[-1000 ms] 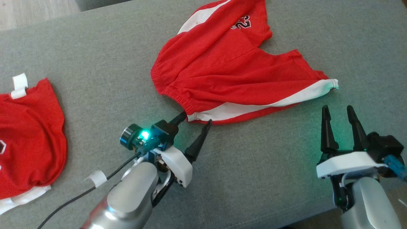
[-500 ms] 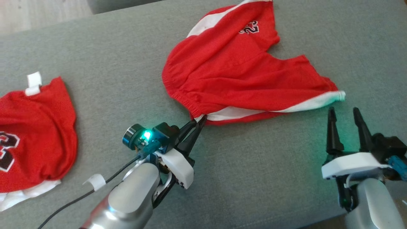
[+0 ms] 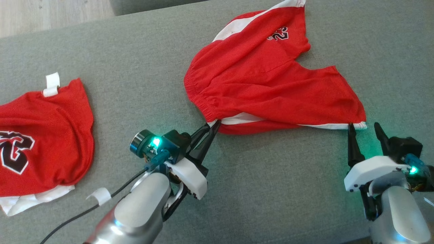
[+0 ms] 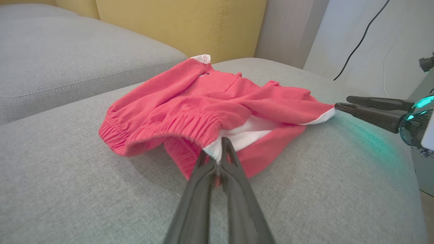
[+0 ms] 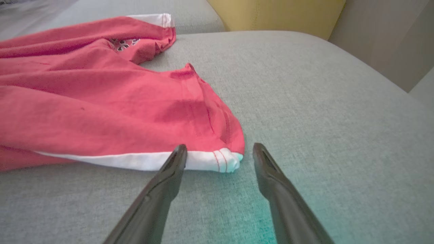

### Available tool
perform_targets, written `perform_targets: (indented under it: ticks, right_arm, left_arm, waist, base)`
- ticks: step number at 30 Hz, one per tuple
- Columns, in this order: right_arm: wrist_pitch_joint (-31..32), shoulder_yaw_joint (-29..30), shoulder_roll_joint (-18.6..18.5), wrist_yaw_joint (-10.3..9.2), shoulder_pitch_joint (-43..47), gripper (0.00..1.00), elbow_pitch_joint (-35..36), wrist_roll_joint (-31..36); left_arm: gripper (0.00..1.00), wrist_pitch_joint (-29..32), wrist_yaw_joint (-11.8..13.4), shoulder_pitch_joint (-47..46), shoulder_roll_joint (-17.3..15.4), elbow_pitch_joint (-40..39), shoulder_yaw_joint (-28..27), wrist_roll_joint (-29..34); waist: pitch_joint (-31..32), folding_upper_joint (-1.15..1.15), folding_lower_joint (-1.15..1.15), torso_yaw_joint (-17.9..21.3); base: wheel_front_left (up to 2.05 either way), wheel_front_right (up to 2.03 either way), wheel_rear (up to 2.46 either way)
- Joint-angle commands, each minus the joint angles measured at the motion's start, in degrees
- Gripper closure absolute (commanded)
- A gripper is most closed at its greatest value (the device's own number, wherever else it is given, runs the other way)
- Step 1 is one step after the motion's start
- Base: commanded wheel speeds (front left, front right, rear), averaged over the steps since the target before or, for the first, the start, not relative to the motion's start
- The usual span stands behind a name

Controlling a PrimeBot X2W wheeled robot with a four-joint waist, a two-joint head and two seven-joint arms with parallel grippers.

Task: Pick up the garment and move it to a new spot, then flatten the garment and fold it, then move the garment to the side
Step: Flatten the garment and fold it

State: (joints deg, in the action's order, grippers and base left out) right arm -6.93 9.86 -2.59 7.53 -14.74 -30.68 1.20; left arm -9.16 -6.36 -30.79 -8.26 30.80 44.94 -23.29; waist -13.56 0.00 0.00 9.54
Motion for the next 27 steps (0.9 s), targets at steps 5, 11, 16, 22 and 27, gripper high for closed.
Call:
perform_targets:
  ticks: [5, 11, 16, 22, 27]
  right_arm:
    - [1.47, -0.74, -0.29, -0.04, -1.70, 0.00, 0.17, 1.54]
    - [2.10, -0.77, -0.29, -0.04, -2.61, 0.00, -1.19, 2.72]
    - [2.13, -1.10, -0.29, -0.04, -3.57, 0.00, -1.69, 5.49]
    - [2.82, -1.02, -0.29, -0.04, -4.67, 0.00, -2.59, 8.01]
    - [3.51, -1.16, -0.29, -0.04, -5.13, 1.00, -3.65, 8.18]
  left_arm:
    - [1.00, -0.62, 0.72, -1.14, -1.16, -2.40, -0.88, -0.55]
    - [1.00, -0.29, 0.96, -1.33, -1.56, -2.96, -0.51, -0.56]
    - [1.00, 0.02, 1.07, -1.54, -1.83, -3.40, -0.23, -0.64]
    - [1.00, 0.30, 1.18, -1.90, -2.00, -3.72, 0.20, -0.76]
    - [1.00, 0.27, 1.31, -2.03, -2.14, -3.76, 0.34, -0.99]
  waist:
    - [-0.16, 0.00, 0.00, 0.10]
    - [-0.50, 0.00, 0.00, 0.22]
    - [-0.84, 0.00, 0.00, 0.22]
    - [-1.10, 0.00, 0.00, -0.18]
    - [-1.05, 0.00, 0.00, -0.44]
  base:
    - [0.00, 0.00, 0.00]
    - [0.00, 0.00, 0.00]
    - [0.00, 0.00, 0.00]
    - [0.00, 0.00, 0.00]
    - [0.00, 0.00, 0.00]
